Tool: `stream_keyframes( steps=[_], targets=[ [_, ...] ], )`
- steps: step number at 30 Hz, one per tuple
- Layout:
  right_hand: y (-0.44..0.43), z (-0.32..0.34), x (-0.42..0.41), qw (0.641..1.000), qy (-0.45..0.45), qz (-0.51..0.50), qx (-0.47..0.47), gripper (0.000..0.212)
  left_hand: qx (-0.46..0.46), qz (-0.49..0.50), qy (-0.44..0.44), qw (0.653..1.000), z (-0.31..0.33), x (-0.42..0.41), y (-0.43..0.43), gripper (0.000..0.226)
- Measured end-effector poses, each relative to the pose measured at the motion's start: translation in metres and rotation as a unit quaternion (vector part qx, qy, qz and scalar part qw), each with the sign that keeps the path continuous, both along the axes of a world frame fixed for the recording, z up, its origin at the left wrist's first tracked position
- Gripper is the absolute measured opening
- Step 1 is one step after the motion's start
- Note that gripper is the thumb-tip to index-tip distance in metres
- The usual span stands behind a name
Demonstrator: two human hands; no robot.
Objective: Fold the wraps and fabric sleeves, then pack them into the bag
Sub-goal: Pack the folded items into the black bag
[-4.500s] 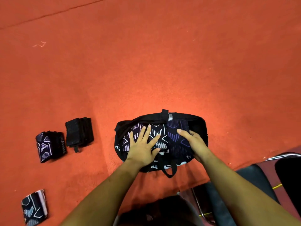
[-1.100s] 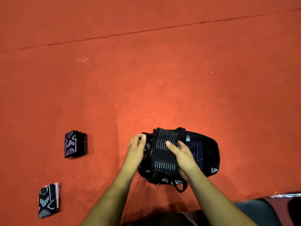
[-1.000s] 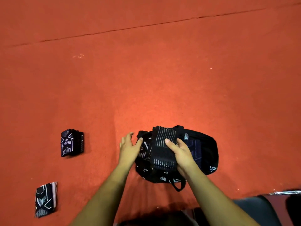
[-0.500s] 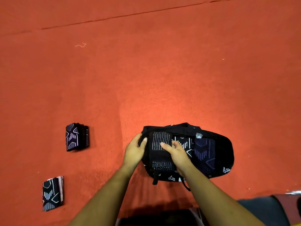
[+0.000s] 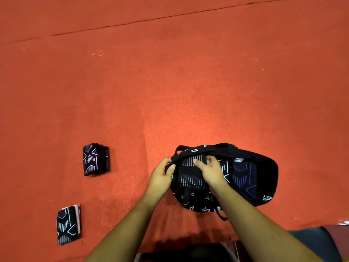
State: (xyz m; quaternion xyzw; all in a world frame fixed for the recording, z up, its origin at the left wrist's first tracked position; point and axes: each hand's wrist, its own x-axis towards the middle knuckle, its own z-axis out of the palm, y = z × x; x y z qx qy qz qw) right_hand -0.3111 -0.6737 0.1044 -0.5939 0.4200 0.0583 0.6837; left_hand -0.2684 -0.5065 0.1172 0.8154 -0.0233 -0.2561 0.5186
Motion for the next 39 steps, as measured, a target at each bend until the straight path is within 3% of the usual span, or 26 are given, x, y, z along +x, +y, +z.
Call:
stream_keyframes(
  steps=[9, 12, 14, 17, 21, 26, 31, 39],
  targets=[
    [0.017, -0.009, -0.007, 0.999, -0.014, -0.001, -0.033, 0.036, 0.216, -0.062, 0.107, 0.969, 0.0, -0.002, 0.01, 0.017],
    [0.016, -0.01, -0.008, 0.999, -0.013, 0.013, -0.037, 0.038, 0.167, -0.073, 0.183, 0.966, 0.001, -0.011, 0.019, 0.019],
    [0.014, -0.011, -0.007, 0.998, -0.005, 0.021, -0.053, 0.047, 0.126, -0.072, 0.176, 0.974, 0.007, -0.009, 0.018, 0.026],
    [0.012, -0.01, -0.005, 0.995, 0.015, 0.029, -0.093, 0.044, 0.083, -0.017, 0.169, 0.982, 0.022, -0.002, 0.013, 0.029],
    [0.02, 0.005, -0.012, 0.974, 0.019, 0.102, -0.201, 0.065, 0.082, -0.02, 0.144, 0.986, 0.021, -0.009, 0.011, 0.016],
    [0.034, 0.014, -0.045, 0.92, -0.053, 0.205, -0.33, 0.081, 0.082, -0.065, 0.047, 0.993, 0.018, -0.024, 0.005, 0.014],
    [0.028, 0.003, -0.049, 0.893, 0.002, 0.303, -0.333, 0.072, 0.086, -0.058, 0.022, 0.994, 0.028, -0.019, 0.004, 0.026],
    [0.022, 0.015, -0.042, 0.929, 0.016, 0.258, -0.265, 0.067, 0.049, -0.055, 0.023, 0.997, 0.026, -0.017, 0.011, 0.019]
  ],
)
